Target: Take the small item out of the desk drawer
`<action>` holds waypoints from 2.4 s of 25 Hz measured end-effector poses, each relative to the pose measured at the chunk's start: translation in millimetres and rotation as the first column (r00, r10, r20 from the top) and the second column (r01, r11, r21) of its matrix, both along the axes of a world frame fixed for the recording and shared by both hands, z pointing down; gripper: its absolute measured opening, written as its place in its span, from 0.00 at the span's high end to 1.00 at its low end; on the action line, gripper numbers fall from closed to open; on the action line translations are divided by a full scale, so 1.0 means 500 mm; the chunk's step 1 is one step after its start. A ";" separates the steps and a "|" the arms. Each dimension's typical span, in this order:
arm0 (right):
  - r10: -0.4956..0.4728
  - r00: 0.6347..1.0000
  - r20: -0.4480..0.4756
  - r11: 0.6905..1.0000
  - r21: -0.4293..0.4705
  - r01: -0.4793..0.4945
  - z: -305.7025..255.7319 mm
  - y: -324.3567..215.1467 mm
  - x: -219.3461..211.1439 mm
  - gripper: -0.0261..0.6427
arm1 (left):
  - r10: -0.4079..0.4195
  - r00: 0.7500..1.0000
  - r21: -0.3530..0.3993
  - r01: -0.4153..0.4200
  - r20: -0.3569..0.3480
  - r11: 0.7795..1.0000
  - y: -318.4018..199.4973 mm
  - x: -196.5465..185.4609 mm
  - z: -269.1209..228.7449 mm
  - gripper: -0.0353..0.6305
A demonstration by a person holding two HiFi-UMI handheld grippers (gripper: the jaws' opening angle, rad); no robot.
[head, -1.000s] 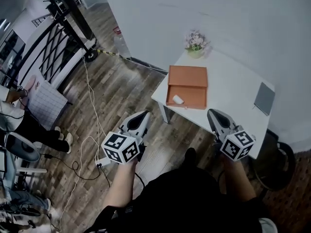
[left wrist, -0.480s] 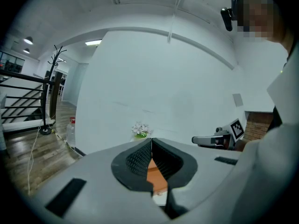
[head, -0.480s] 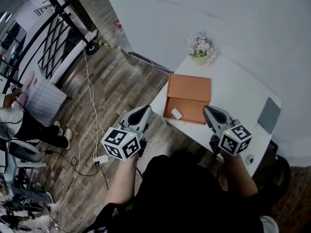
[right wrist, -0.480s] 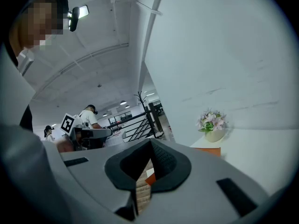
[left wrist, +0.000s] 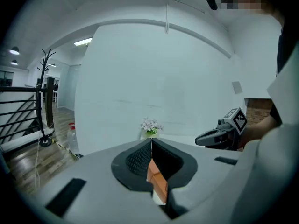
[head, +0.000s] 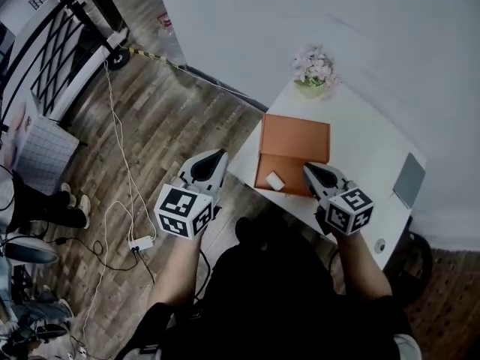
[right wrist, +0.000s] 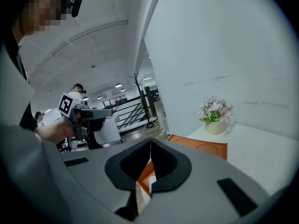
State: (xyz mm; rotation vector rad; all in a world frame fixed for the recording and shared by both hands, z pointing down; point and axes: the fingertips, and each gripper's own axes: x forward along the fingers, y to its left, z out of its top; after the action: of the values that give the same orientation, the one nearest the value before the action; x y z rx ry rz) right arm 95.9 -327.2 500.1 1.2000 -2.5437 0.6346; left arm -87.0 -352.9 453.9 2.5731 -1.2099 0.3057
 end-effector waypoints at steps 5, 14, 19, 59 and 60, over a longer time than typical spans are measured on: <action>-0.013 0.999 -0.035 0.999 -0.047 0.011 0.050 -0.028 -0.002 0.97 | 0.010 0.999 -0.078 -0.014 -0.050 0.997 -0.020 0.015 0.058 0.93; -0.164 0.981 -0.100 0.976 -0.162 0.146 0.153 -0.074 -0.021 0.81 | -0.019 0.999 -0.169 0.011 -0.047 0.985 -0.062 0.036 0.138 0.93; -0.250 0.960 -0.128 0.945 -0.248 0.214 0.215 -0.068 -0.054 0.76 | -0.022 0.998 -0.222 0.010 -0.055 0.975 -0.065 0.042 0.192 0.93; -0.440 0.740 -0.509 0.859 -0.478 0.181 0.451 -0.006 -0.061 0.70 | -0.019 0.992 -0.244 -0.011 -0.123 0.970 0.048 -0.020 0.229 0.93; -0.427 0.743 -0.515 0.867 -0.468 0.174 0.448 -0.007 -0.061 0.71 | -0.013 0.993 -0.239 -0.016 -0.119 0.971 0.053 -0.024 0.224 0.93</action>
State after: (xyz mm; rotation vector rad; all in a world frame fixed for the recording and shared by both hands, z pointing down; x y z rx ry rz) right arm 65.3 -330.7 724.0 0.6643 -1.8789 0.5301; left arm -98.9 -326.5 565.9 2.3488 -1.0592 0.2750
